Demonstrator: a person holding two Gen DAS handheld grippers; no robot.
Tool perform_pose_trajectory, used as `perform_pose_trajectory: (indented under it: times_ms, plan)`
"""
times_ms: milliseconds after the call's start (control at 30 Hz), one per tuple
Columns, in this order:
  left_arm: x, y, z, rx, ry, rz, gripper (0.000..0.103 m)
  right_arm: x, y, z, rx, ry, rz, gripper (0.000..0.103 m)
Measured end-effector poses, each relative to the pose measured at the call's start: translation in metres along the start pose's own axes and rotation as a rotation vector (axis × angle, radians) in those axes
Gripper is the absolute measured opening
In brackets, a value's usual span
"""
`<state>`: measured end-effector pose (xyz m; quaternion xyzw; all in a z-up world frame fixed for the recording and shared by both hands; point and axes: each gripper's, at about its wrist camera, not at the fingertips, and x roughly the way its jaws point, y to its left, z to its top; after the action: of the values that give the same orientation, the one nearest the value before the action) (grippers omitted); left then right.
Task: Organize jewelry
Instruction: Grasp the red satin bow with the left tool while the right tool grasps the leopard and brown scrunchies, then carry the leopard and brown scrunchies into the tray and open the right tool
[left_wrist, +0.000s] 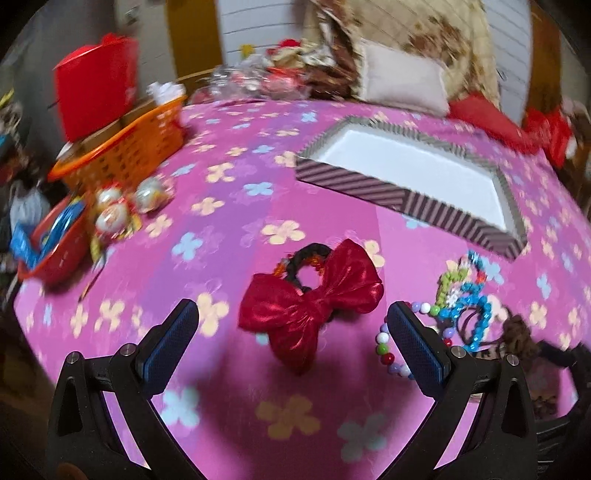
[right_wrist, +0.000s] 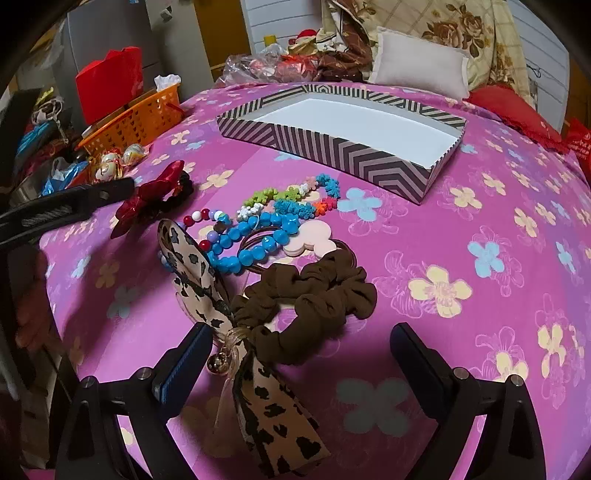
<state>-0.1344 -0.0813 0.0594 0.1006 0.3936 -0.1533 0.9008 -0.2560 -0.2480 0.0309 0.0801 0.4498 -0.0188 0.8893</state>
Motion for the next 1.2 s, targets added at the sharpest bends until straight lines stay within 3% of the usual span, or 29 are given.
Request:
perform_pose_trajectory:
  times_ms: [200, 267, 333, 433, 533, 567, 700, 867, 933, 1200]
  plan:
    - [0.016, -0.013, -0.001, 0.125, 0.007, -0.002, 0.097, 0.000, -0.002, 0.001, 0.000, -0.012, 0.009, 0.097]
    - [0.020, -0.015, -0.001, 0.149, 0.011, -0.002, 0.079, 0.000, -0.003, 0.002, 0.004, -0.017, 0.013, 0.097]
    - [0.028, -0.015, 0.000, 0.159, 0.047, -0.011, 0.048, 0.001, -0.003, 0.002, 0.005, -0.020, 0.013, 0.097]
    - [0.038, -0.010, -0.001, 0.130, 0.094, -0.041, 0.019, 0.000, -0.003, 0.001, 0.002, -0.028, 0.017, 0.095]
    - [0.036, -0.005, -0.001, 0.091, 0.094, -0.059, 0.013, -0.003, -0.004, 0.001, 0.005, -0.044, 0.028, 0.066]
    - [0.034, -0.003, -0.001, 0.081, 0.091, -0.069, 0.013, -0.004, -0.006, 0.001, 0.011, -0.048, 0.045, 0.053]
    - [0.020, 0.002, 0.000, 0.045, 0.082, -0.124, 0.011, -0.005, -0.003, 0.000, 0.011, -0.045, 0.090, 0.035]
    - [0.001, 0.004, 0.001, 0.017, 0.075, -0.149, 0.011, -0.014, 0.003, -0.002, -0.006, -0.057, 0.114, 0.029]
    - [-0.007, 0.001, 0.002, 0.013, 0.069, -0.156, 0.011, -0.019, 0.001, -0.001, 0.008, -0.065, 0.131, 0.018]
    - [-0.022, -0.007, 0.010, 0.022, 0.041, -0.176, 0.011, -0.030, -0.001, 0.001, 0.018, -0.082, 0.147, 0.015]
